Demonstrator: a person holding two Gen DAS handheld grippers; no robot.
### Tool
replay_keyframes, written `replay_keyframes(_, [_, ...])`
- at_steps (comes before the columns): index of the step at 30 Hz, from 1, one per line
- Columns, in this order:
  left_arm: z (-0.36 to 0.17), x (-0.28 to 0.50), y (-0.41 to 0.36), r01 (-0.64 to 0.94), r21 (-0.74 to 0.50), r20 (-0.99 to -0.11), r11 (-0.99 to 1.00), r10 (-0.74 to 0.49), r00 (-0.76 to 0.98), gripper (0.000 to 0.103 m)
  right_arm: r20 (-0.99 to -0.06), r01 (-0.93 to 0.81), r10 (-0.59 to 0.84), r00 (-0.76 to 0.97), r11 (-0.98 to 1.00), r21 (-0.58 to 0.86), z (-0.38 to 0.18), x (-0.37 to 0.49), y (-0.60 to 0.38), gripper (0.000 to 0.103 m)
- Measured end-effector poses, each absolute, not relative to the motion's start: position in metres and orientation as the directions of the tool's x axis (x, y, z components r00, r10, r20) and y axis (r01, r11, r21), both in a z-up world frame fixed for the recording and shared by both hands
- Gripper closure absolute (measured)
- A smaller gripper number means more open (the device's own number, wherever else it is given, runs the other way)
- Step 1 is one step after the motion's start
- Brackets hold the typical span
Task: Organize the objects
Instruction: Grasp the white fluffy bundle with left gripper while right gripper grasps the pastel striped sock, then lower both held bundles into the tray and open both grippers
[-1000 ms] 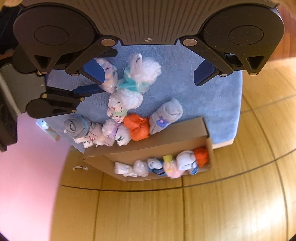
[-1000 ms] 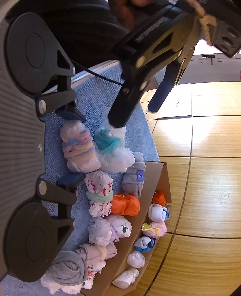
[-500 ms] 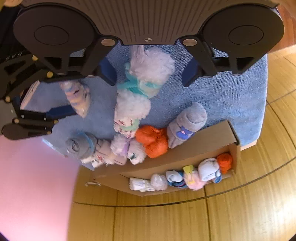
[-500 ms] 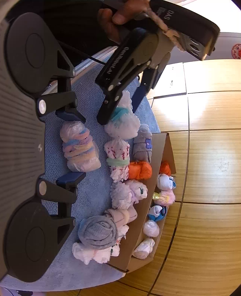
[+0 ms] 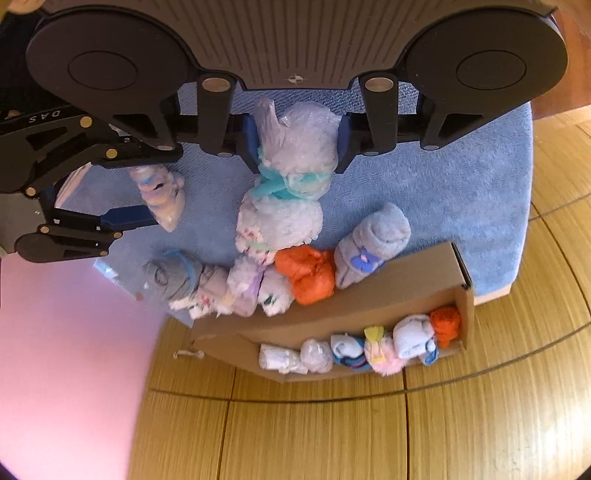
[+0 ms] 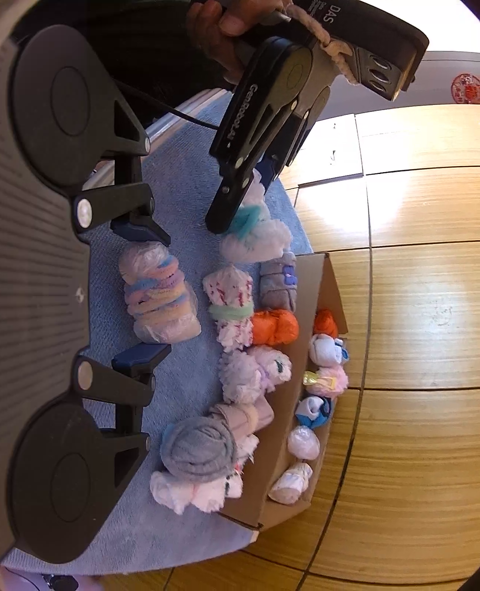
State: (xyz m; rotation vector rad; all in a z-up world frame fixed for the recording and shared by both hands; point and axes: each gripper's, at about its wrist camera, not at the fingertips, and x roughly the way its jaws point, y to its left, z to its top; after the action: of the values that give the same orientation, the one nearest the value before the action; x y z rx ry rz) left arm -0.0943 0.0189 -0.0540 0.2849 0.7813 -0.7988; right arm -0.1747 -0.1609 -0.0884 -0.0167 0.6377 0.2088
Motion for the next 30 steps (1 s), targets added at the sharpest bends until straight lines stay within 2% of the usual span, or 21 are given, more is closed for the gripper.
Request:
replay_keyframes(18, [0.003, -0.069, 0.02, 0.656, -0.109, -0.697, 0.747, -0.528, 0.485, 0.056, -0.532, -0.163, 0.139, 0.835, 0.987, 0.002, -0.032, -0.172, -0.181, 0.052])
replay_keyframes(30, [0.045, 0.016, 0.004, 0.589, -0.102, -0.688, 0.802, -0.484, 0.54, 0.056, -0.478, -0.179, 0.11, 0.871, 0.978, -0.102, 0.018, -0.121, -0.202, 0.052])
